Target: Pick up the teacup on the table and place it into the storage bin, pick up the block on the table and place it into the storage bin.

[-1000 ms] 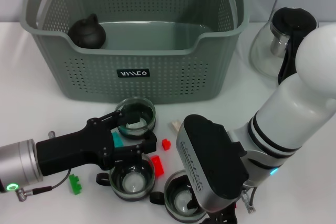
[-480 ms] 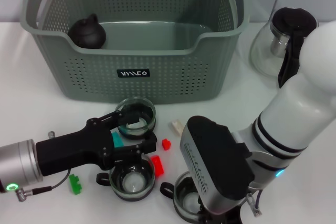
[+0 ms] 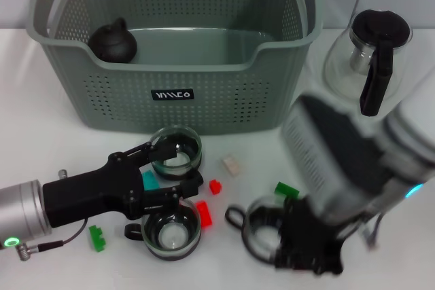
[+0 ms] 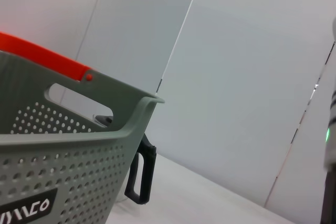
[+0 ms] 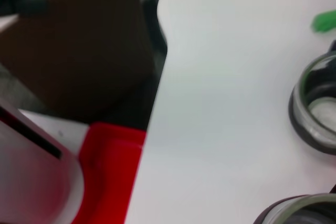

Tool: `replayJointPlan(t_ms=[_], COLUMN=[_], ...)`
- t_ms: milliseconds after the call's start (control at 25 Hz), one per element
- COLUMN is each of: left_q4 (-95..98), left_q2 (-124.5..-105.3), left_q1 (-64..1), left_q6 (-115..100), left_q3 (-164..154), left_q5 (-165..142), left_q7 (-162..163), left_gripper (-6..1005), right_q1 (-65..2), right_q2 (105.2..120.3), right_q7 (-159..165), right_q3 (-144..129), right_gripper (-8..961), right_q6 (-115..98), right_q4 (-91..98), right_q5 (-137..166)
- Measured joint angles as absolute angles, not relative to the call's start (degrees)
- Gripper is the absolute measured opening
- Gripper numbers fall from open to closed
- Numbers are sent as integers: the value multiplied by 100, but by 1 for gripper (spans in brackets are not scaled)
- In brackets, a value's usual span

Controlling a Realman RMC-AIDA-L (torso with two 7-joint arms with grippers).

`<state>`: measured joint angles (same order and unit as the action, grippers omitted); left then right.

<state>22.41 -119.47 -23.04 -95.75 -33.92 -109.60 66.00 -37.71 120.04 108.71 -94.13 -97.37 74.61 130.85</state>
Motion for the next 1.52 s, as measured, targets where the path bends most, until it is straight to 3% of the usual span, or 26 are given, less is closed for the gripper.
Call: replayJointPlan(t_ms=[280,600,1000,1240,1520], left_q4=[2254,2261,2234,2211,2210], left_q2=[-11944,-11953,-11998,-12048,-12073], left_q1=[-2274,-2311,-2357,-2382,-2382], left_q6=[-9555,-9553,-9538,-9471,-9463], left_q3=[-3393,-3386,-3379,-3374,-3373], left_q5=[-10947,-10933,-10933,-10933,-10933], left_q7=[6600,6600,6601,6600,6600], left_gripper=[886,881,875,872,868], right_q1=[-3814,-4984,-6316,-6753,-6823], right_q2=[11939,12012,11843,11933,12009], right_q7=[10861,11276,11625,10665,10209], right_q3=[-7380,-5747,-5732,-6034,-6464], right_gripper=[56,57,56,56,57], right_q6=[-11129,-10882,-7858,-5676,-4373], right_q4=[8650,8926,6318,4401,3258], right_q5=[13063,12639,13265,13445,13423])
